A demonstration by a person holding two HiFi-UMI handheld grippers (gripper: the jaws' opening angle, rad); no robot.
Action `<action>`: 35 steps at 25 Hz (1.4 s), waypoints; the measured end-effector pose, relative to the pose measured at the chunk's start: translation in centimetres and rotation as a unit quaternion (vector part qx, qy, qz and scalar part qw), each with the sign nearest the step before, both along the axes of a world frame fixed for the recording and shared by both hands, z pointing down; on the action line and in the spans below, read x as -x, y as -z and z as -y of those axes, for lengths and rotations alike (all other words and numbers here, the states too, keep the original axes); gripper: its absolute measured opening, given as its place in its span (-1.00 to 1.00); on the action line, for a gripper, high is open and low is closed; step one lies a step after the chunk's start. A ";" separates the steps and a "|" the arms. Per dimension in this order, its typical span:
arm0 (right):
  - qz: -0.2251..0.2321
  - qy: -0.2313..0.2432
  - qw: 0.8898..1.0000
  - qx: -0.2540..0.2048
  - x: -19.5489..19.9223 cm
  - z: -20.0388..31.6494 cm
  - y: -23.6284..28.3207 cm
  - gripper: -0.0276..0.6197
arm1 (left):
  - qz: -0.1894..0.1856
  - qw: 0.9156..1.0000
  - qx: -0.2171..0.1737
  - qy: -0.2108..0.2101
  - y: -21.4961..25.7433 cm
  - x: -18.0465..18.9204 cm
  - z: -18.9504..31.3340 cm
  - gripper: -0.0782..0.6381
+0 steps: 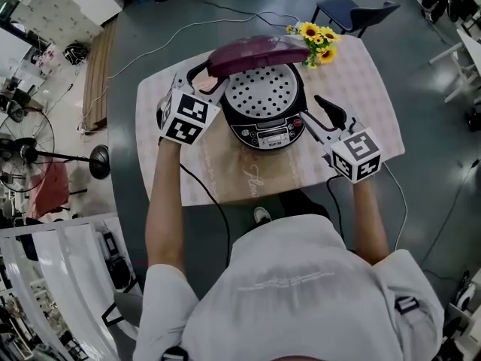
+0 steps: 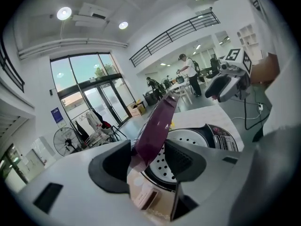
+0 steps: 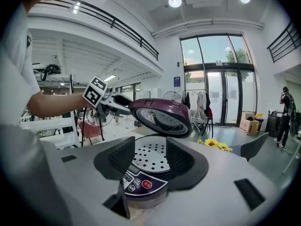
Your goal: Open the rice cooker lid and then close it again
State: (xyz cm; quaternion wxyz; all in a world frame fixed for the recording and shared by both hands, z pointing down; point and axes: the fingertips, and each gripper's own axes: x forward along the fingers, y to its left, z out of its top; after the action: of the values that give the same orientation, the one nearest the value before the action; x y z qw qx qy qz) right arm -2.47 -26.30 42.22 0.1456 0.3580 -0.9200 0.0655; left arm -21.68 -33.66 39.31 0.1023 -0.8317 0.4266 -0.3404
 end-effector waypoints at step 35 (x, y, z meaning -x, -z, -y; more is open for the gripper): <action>-0.019 0.001 0.999 0.040 -0.4 -4.2 -4.4 -0.24 | 0.004 0.992 0.120 -0.021 -9.3 -2.1 -6.4 -0.03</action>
State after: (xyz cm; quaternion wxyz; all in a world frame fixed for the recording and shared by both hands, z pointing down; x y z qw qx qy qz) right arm -2.03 -22.07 46.57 0.1770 0.3523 -0.9140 0.0951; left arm -19.60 -27.28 48.60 0.0100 -0.8453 0.3647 -0.3903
